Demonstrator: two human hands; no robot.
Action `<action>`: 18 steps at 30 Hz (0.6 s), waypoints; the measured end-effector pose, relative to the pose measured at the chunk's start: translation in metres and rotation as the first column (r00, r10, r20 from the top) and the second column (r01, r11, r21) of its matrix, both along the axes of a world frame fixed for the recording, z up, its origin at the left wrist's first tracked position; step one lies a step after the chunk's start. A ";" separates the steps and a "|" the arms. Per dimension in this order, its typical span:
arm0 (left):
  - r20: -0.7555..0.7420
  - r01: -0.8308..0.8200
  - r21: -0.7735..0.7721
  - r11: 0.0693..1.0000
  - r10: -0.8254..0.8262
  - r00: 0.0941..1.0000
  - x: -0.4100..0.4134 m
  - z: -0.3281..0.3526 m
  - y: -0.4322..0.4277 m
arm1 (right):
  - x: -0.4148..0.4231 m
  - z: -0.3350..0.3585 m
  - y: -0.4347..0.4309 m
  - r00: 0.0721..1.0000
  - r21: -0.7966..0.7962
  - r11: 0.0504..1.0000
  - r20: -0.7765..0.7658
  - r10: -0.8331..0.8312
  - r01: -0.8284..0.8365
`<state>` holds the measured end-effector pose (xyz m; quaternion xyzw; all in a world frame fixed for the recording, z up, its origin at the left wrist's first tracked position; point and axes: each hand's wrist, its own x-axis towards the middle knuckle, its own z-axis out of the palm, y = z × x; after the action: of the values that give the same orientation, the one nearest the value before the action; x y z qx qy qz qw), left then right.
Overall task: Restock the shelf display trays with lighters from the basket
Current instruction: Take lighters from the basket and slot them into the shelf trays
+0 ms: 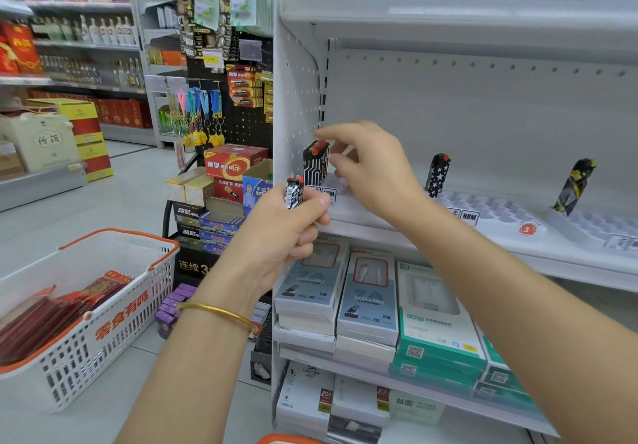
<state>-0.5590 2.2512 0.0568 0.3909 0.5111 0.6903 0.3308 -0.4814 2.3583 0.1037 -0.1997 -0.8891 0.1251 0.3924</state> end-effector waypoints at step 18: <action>-0.029 0.003 0.113 0.994 0.000 1.000 0.005 0.003 0.001 | 0.040 0.015 0.006 0.968 -0.465 0.851 -0.069 0.240 -0.244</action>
<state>-0.5538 2.2519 0.0599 0.4195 0.4754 0.7123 0.3011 -0.4416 2.3646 0.1183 -0.1748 -0.8486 0.3857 0.3171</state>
